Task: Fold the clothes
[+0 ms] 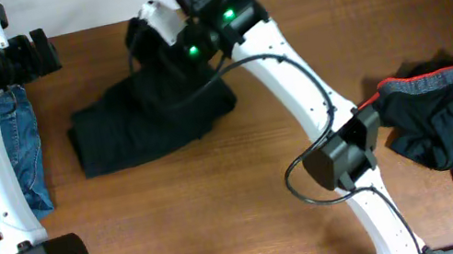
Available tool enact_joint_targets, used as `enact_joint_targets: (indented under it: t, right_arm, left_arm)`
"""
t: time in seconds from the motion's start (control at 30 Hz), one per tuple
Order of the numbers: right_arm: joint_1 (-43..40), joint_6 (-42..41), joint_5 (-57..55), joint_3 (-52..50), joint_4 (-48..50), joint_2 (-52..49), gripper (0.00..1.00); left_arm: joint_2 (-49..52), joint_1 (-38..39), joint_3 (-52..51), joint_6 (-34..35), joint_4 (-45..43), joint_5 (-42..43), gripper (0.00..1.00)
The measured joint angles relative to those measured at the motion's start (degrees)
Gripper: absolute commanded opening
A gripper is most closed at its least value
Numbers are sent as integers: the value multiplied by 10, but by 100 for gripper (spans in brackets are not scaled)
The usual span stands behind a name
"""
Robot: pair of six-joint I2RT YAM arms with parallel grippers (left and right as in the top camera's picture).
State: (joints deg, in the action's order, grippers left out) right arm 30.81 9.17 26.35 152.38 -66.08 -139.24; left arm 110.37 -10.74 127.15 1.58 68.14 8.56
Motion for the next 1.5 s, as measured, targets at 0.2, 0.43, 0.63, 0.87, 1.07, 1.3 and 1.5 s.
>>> enact_joint_targets:
  t: [0.2, 0.43, 0.63, 0.87, 1.07, 1.3, 1.5]
  right_arm:
    - [29, -4, -4, 0, 10, -9, 4]
    - [9, -26, -4, 0, 10, -11, 4]
    - [-82, -55, -4, 17, -30, -11, 4]
    - [-215, -62, -13, 22, -115, -11, 4]
    - [-267, -64, -69, 22, -163, -11, 4]
    - [-308, -75, -142, -58, -160, -13, 4]
    - [-338, -93, -165, -151, -140, -16, 99]
  left_arm:
    - [0, 0, 0, 0, 0, 0, 100]
    - [0, 0, 0, 0, 5, 0, 100]
    - [0, 9, -5, 0, 41, 10, 100]
    - [0, 101, -104, 0, 22, 17, 100]
    - [0, 142, -172, 0, -17, 20, 100]
    - [0, 142, -179, 0, -19, 13, 100]
    - [0, 142, -179, 0, -20, -2, 100]
